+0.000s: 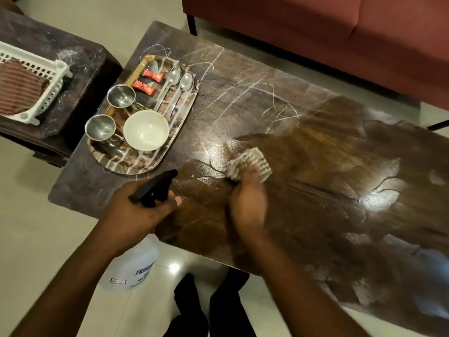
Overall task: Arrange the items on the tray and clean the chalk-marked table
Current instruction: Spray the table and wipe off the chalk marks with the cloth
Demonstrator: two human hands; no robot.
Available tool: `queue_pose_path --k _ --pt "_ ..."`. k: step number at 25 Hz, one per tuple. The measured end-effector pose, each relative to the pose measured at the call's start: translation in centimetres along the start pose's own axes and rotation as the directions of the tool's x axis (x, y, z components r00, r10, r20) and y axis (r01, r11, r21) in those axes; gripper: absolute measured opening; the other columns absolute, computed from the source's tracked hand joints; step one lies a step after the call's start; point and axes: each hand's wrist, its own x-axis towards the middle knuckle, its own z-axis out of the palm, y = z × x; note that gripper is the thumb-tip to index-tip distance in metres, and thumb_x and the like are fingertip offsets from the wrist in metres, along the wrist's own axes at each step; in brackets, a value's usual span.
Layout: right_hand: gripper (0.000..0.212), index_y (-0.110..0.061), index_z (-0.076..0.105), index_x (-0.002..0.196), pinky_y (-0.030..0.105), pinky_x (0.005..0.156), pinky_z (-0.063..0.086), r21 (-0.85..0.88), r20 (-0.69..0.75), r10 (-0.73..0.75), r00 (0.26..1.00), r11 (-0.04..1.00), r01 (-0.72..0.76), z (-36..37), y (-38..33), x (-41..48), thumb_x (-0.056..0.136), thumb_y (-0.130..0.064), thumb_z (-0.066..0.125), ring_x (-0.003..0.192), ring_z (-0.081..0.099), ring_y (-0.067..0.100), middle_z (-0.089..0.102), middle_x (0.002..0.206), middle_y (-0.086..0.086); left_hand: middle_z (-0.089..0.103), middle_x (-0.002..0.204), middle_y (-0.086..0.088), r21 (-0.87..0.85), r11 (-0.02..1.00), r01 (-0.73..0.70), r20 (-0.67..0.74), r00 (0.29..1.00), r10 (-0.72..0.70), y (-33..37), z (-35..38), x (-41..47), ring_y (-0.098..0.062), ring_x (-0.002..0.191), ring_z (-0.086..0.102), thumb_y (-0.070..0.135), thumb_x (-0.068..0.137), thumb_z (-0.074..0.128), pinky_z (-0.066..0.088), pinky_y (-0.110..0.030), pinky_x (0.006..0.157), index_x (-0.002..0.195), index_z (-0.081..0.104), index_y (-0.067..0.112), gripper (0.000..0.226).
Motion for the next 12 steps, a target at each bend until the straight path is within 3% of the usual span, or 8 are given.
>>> queue_pose_path --k 2,4,5,7,9,11,12 --pt "0.069 -0.014 0.042 0.162 0.036 0.129 0.030 0.016 0.126 -0.231 0.965 0.973 0.231 4.2 -3.8 -8.2 0.097 -0.008 0.062 0.157 0.036 0.023 0.030 0.172 0.004 0.077 0.076 0.002 0.026 1.000 -0.009 0.005 1.000 0.009 -0.2 0.5 -0.2 -0.008 0.055 0.068 0.031 0.082 0.088 0.053 -0.035 0.061 0.085 0.078 0.030 0.011" --pt "0.064 -0.019 0.068 0.142 0.026 0.116 0.046 0.010 0.140 -0.488 0.861 0.870 0.492 6.5 -5.9 -15.3 0.079 -0.020 0.081 0.138 0.060 0.016 0.059 0.153 -0.003 0.077 0.074 0.001 0.037 0.999 -0.014 0.015 1.000 0.013 -0.3 1.0 -0.3 -0.005 0.051 0.066 0.030 0.082 0.089 0.052 -0.035 0.063 0.086 0.079 0.025 0.012" --pt "0.053 -0.023 0.076 0.130 0.023 0.110 0.050 0.075 0.172 -0.555 0.814 0.831 0.551 6.8 -5.7 -17.4 0.077 -0.023 0.078 0.130 0.066 0.013 0.070 0.140 -0.007 0.077 0.074 0.002 0.036 0.999 -0.018 0.018 1.000 0.017 -0.4 1.0 -0.4 -0.005 0.051 0.066 0.031 0.082 0.089 0.052 -0.035 0.063 0.086 0.079 0.024 0.013" --pt "0.051 -0.026 0.079 0.125 0.025 0.109 0.049 0.118 0.204 -0.496 0.844 0.868 0.482 4.7 -2.6 -17.7 0.075 -0.021 0.072 0.132 0.065 0.015 0.073 0.135 -0.006 0.077 0.073 0.003 0.048 0.998 -0.040 0.051 0.998 0.037 -0.5 1.2 -0.9 -0.006 0.050 0.066 0.034 0.082 0.089 0.053 -0.033 0.059 0.086 0.079 0.028 0.012" --pt "0.069 -0.015 0.066 0.144 0.034 0.117 0.044 -0.011 0.114 -0.326 0.938 0.944 0.330 1.6 2.6 -15.9 0.076 -0.008 0.081 0.143 0.057 0.026 0.061 0.152 0.007 0.078 0.079 0.002 0.081 0.995 -0.054 0.083 0.995 0.047 -0.9 1.5 -1.4 -0.008 0.049 0.066 0.037 0.082 0.088 0.053 -0.031 0.054 0.088 0.078 0.035 0.012" --pt "0.068 -0.008 0.049 0.156 0.043 0.120 0.041 -0.026 -0.024 0.013 1.000 1.000 -0.013 -3.3 10.2 -13.7 0.092 0.008 0.063 0.145 0.053 0.036 0.047 0.162 0.015 0.078 0.080 -0.003 0.082 0.995 -0.059 0.101 0.994 0.051 -1.3 2.2 -2.0 -0.009 0.048 0.065 0.035 0.082 0.088 0.052 -0.025 0.049 0.087 0.078 0.032 0.012" --pt "0.065 -0.008 0.046 0.158 0.045 0.115 0.045 0.029 -0.095 0.212 0.973 0.977 -0.210 -5.8 13.5 -13.1 0.096 0.010 0.056 0.139 0.058 0.039 0.050 0.160 0.017 0.077 0.079 -0.004 0.076 0.995 -0.057 0.105 0.993 0.049 -1.5 2.6 -2.2 -0.009 0.047 0.064 0.033 0.082 0.088 0.050 -0.021 0.047 0.087 0.079 0.027 0.012"
